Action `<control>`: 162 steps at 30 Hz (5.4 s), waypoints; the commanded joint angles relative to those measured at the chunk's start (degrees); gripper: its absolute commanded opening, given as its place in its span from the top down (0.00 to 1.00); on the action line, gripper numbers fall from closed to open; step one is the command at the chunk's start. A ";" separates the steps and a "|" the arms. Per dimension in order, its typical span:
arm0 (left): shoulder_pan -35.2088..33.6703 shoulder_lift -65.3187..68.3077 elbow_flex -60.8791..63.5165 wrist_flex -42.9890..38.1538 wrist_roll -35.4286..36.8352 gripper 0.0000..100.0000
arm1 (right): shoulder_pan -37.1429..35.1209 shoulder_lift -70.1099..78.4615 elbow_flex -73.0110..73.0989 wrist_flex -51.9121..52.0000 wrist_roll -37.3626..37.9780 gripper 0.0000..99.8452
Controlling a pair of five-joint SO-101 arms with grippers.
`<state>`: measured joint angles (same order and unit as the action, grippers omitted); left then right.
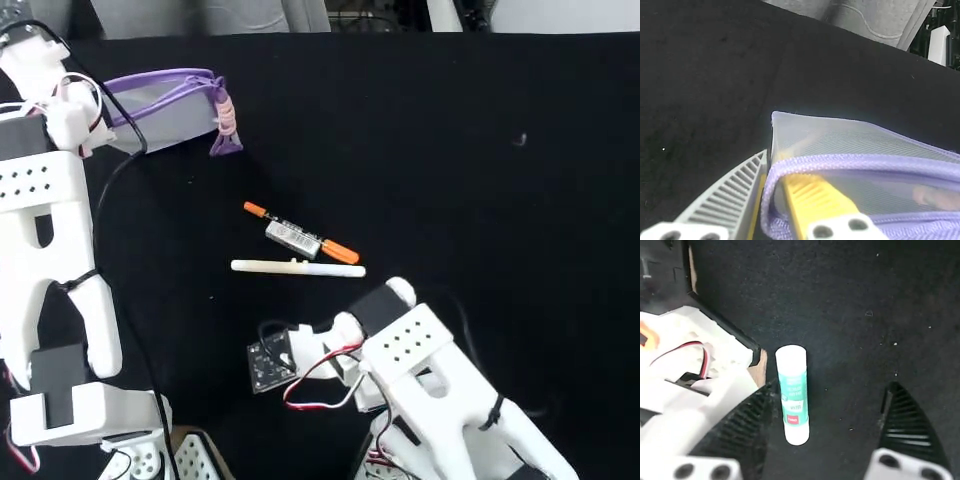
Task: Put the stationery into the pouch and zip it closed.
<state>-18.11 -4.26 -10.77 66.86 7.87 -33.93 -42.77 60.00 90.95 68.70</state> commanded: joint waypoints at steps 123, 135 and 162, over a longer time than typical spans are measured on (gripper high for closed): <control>6.20 0.70 2.07 -0.79 0.53 0.97 | 90.73 11.03 15.87 -46.42 41.41 0.94; 6.20 0.70 2.07 -0.79 0.35 0.97 | 84.13 10.95 -13.67 -0.88 41.23 0.96; 6.29 0.70 3.30 -0.70 0.26 0.97 | 36.92 10.95 -34.68 -22.86 -17.93 0.96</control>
<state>-12.84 -4.18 -8.48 66.15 7.87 7.12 -30.64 28.62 74.15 59.56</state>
